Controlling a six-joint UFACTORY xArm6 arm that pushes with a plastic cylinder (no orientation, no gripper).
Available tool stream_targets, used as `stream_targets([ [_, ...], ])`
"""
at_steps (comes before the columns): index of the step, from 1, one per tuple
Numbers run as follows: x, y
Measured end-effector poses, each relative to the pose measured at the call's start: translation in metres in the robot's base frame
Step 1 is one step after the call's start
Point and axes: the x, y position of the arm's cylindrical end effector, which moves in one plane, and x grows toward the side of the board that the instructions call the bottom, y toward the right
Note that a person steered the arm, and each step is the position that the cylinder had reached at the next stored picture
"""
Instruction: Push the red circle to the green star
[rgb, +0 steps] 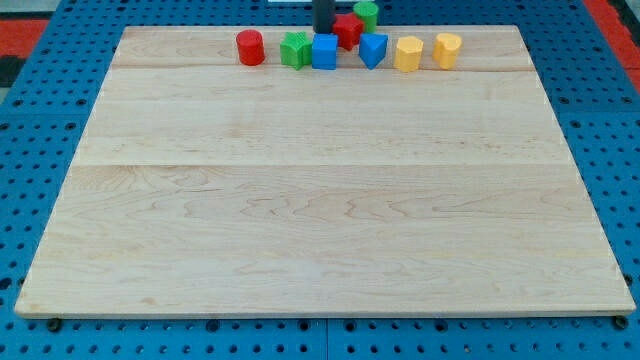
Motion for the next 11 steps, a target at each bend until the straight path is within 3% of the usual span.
stream_targets([
  [3, 0.007, 0.108],
  [8, 0.002, -0.021],
  [11, 0.01, -0.183],
])
